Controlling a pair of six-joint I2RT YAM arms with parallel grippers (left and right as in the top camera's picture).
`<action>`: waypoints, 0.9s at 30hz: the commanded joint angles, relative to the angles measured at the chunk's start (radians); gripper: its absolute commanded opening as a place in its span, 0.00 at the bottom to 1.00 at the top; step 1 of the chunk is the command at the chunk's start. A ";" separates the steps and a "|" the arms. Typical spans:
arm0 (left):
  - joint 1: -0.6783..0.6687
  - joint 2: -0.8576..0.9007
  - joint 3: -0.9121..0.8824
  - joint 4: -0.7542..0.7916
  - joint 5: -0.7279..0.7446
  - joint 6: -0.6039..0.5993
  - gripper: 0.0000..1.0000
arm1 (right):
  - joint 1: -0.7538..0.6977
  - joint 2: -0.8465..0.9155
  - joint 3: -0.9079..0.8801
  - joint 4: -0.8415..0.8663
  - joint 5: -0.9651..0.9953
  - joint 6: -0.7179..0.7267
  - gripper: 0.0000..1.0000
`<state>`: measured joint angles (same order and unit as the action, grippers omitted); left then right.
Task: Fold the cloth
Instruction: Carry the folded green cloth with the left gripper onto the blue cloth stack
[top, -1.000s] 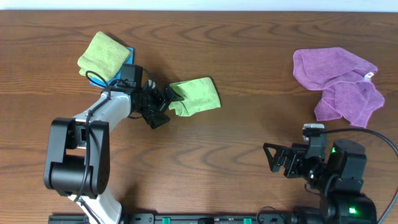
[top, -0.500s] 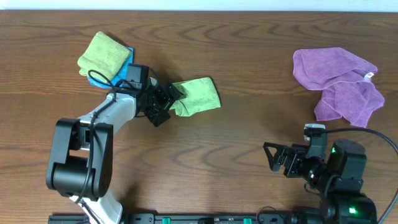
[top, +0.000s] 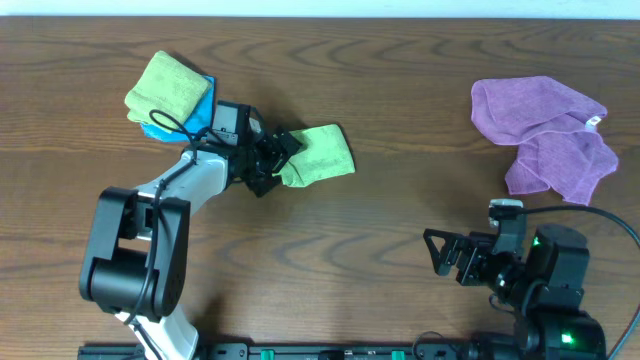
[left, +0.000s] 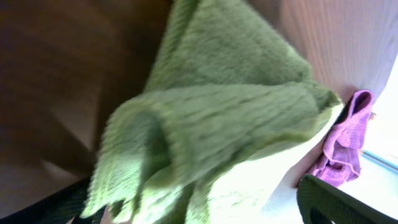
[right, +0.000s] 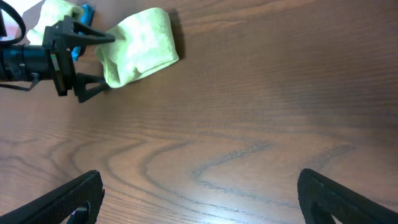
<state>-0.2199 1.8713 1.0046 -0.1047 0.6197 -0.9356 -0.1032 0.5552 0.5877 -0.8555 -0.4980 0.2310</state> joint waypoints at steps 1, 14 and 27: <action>-0.021 0.060 -0.011 0.014 -0.052 -0.008 0.92 | -0.014 -0.005 -0.004 -0.002 -0.006 0.011 0.99; -0.047 0.116 -0.003 0.192 -0.035 -0.019 0.06 | -0.014 -0.005 -0.004 -0.002 -0.006 0.011 0.99; 0.084 0.061 0.338 0.105 -0.099 -0.018 0.06 | -0.014 -0.005 -0.004 -0.002 -0.006 0.011 0.99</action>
<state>-0.1825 1.9697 1.2514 0.0254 0.5735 -0.9642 -0.1032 0.5552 0.5877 -0.8555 -0.4980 0.2310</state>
